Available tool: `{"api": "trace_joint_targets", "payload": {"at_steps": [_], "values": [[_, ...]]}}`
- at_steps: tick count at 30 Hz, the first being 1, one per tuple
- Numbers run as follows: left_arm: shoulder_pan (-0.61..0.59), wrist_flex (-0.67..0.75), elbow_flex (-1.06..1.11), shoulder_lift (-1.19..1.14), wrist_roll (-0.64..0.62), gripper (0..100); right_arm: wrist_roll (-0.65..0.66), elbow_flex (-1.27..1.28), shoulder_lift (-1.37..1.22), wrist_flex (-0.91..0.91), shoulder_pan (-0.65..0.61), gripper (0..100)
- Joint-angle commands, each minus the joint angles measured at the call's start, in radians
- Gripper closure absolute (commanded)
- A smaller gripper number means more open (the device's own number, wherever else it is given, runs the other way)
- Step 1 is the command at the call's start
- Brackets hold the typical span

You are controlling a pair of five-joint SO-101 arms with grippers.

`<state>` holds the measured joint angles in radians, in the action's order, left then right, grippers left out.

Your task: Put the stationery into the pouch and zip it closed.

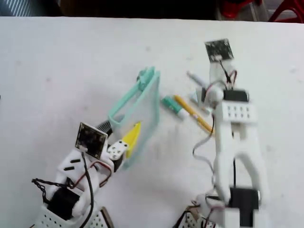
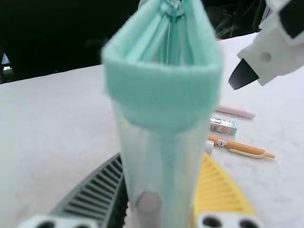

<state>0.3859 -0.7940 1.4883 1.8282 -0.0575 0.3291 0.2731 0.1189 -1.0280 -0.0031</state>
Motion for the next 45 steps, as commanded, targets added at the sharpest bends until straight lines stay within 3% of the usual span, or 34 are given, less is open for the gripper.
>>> {"api": "trace_joint_targets", "payload": {"at_steps": [1,7,14,22,28,31,38,41,45], "values": [[0.018,0.025,-0.003,-0.005,0.009,82,0.057,-0.41,-0.286,-0.159,0.018,95.3],[0.015,0.026,-0.003,-0.005,0.009,82,0.066,-0.901,-0.702,-0.404,0.025,74.0],[0.016,0.026,-0.003,-0.005,0.009,82,0.058,-1.329,-1.033,-0.467,0.064,72.4],[0.016,0.025,-0.003,-0.005,0.009,82,0.063,-1.583,-1.29,-0.479,0.061,89.0],[0.016,0.025,-0.003,-0.005,0.009,82,0.066,-1.663,-1.385,-0.479,0.061,90.3],[0.016,0.025,-0.003,-0.005,0.009,82,0.063,-1.668,-1.389,-0.479,0.068,99.3],[0.018,0.025,-0.003,-0.005,0.009,82,0.058,-1.834,-1.288,-0.69,0.059,98.1],[0.018,0.026,-0.003,-0.005,0.009,82,0.058,-1.869,-1.248,-0.699,0.048,98.1],[0.018,0.026,-0.003,-0.005,0.009,82,-0.048,-1.861,-1.176,-0.702,0.059,98.1]]}}
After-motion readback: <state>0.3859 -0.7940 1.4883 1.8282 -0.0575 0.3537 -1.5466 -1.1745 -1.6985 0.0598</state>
